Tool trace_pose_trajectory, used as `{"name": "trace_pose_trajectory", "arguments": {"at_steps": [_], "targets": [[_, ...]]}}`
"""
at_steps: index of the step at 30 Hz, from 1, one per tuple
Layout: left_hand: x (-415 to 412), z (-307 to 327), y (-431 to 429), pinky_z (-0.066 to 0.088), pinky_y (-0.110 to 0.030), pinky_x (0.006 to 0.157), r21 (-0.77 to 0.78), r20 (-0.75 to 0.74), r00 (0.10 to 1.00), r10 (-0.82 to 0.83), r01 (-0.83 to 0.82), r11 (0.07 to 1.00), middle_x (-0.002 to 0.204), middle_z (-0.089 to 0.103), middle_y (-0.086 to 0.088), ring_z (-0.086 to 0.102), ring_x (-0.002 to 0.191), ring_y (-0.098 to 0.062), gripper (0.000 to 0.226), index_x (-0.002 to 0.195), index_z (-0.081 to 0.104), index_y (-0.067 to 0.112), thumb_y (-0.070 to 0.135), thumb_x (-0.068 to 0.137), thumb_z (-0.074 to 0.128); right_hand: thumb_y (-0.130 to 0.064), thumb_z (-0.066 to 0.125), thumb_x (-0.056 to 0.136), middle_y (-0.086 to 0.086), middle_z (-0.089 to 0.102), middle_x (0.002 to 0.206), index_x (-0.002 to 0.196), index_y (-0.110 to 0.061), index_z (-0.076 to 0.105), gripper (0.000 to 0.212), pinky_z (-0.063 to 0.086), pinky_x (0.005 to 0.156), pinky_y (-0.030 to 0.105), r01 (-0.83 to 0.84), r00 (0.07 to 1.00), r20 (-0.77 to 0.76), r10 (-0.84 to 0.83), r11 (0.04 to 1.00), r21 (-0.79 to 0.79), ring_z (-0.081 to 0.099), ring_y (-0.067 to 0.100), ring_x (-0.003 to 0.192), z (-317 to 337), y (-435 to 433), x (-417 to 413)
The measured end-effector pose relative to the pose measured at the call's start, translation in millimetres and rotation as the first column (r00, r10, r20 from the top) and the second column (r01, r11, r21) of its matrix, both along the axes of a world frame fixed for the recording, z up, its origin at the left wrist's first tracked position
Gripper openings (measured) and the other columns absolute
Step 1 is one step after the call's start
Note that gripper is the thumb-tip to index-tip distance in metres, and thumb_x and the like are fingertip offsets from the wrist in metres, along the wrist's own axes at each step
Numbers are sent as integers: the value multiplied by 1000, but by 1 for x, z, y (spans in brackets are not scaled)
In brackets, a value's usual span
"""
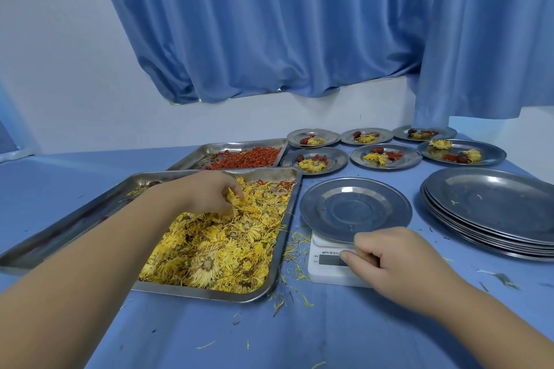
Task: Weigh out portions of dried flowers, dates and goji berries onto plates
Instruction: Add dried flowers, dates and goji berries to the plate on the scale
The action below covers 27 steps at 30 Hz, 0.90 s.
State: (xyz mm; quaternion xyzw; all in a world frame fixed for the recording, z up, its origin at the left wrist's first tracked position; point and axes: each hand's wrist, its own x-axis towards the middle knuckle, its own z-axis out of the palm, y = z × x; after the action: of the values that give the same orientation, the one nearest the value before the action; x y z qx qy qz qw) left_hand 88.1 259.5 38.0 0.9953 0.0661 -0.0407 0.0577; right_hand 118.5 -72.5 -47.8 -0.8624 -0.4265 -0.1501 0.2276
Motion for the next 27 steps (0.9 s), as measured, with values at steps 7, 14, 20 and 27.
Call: {"name": "trace_pose_trajectory", "arguments": {"at_steps": [7,14,20,27], "targets": [[-6,11,12,48,-29,71,-236,195,978,78,-31,971,80,67,8,62,66,-5,13,89,64,32,29,96,54,-42,56,87,-2,30,46,55,-20,24,50,22,47,28,-13,1000,15,13,1000,-15,32,13,47,-1,1,-1],[-11,-3,15,47,-26,67,-9,3,999,50,-50,999,73,60,9,55,65,-6,33,83,61,23,56,88,58,-43,56,87,-3,31,46,54,-21,25,50,23,47,27,-3,1000,12,3,1000,-24,33,13,47,0,1,-1],[-6,-12,17,42,-21,72,74,-17,997,77,-75,994,91,62,17,57,86,-1,25,96,67,28,50,84,68,-43,55,87,-3,32,47,55,-20,26,49,24,48,28,3,1000,4,-3,1000,-25,34,13,49,1,1,-2],[-10,-1,22,43,-26,61,-39,60,994,88,-86,996,74,64,7,59,54,2,17,86,65,25,38,93,57,-43,55,88,-3,32,47,55,-20,26,49,25,49,30,0,1000,8,1,1000,-23,34,14,49,1,1,-2]]}}
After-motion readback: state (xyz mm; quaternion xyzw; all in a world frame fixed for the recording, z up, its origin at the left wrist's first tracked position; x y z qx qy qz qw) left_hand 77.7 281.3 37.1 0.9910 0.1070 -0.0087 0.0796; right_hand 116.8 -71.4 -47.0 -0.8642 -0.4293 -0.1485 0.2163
